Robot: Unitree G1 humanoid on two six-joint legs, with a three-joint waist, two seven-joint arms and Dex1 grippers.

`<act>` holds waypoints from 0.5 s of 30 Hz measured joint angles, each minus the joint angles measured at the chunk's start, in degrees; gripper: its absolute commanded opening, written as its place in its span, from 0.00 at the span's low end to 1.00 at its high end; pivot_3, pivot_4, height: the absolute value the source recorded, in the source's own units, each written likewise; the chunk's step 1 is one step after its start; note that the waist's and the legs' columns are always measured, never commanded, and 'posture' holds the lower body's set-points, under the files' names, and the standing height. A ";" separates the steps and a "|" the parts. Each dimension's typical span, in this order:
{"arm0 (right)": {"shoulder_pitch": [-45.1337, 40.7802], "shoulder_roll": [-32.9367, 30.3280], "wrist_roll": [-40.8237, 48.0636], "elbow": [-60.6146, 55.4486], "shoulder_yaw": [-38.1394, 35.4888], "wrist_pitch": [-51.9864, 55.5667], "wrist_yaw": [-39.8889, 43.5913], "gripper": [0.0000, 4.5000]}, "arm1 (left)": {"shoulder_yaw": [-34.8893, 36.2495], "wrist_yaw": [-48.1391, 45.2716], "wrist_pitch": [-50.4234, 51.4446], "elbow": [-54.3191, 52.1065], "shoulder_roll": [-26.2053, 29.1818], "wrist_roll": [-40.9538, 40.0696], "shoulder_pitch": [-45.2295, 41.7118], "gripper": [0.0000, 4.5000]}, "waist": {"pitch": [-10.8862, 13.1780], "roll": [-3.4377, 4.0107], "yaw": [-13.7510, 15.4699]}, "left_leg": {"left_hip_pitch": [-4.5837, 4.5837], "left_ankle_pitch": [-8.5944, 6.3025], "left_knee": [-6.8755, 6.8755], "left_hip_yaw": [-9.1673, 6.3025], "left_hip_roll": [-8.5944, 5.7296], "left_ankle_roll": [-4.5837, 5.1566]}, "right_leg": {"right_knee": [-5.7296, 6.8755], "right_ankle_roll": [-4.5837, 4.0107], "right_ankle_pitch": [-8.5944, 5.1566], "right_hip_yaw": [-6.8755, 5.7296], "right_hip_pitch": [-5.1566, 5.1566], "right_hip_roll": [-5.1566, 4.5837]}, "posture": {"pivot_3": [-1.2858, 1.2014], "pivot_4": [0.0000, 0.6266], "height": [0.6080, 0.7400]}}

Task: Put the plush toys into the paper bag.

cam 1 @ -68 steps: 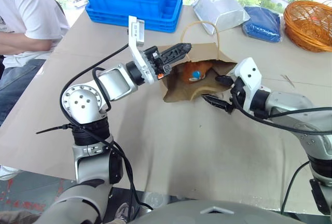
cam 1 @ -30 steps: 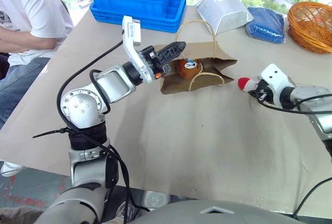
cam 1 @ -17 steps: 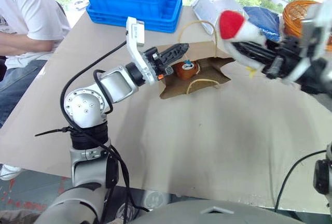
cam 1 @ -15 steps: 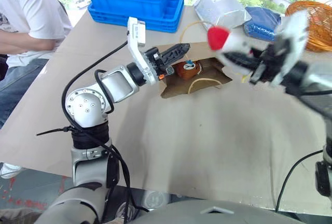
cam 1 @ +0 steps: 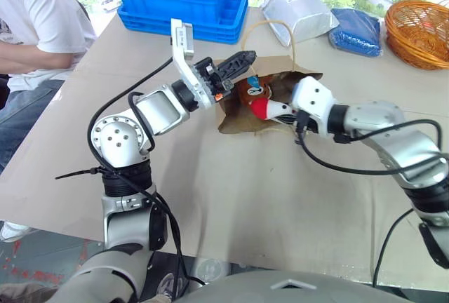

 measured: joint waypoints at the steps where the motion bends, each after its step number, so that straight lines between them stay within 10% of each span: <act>1: -1.49 1.34 -1.28 0.79 0.87 0.01 -0.39 0.01 | -0.09 0.15 0.13 -0.22 -0.13 -0.51 0.08 0.00 | 0.00 0.00 0.02 | -0.01 0.00 0.00 -0.01 0.00 0.00 | -0.01 0.00 0.00 0.00 -0.01 0.00 | 0.52 0.24 1.00; 5: -7.72 6.96 -7.76 6.44 5.53 -1.47 -0.85 0.01 | 0.06 2.49 0.08 -0.57 -0.81 -3.36 1.47 0.00 | 0.00 0.00 0.16 | -0.03 0.00 0.00 -0.02 0.00 0.00 | -0.03 0.00 0.00 -0.02 -0.01 -0.04 | 0.52 0.24 1.00; 11: -5.53 9.12 -15.10 11.16 8.58 -10.75 -1.17 0.71 | 0.17 4.87 -0.88 -0.58 -0.98 -5.44 1.77 0.00 | 0.00 0.00 0.84 | -0.16 0.00 0.03 -0.18 -0.08 0.01 | -0.08 0.00 0.01 -0.19 0.00 -0.17 | 0.52 0.24 1.00; 15: 0.60 6.87 -13.35 7.48 3.06 -10.77 -0.31 0.71 | 0.40 5.71 -1.40 -0.51 -0.64 -6.45 1.85 0.00 | 0.00 0.00 0.67 | -0.17 -0.01 0.03 -0.22 -0.06 0.02 | -0.06 0.01 0.01 -0.22 0.00 -0.17 | 0.52 0.24 1.00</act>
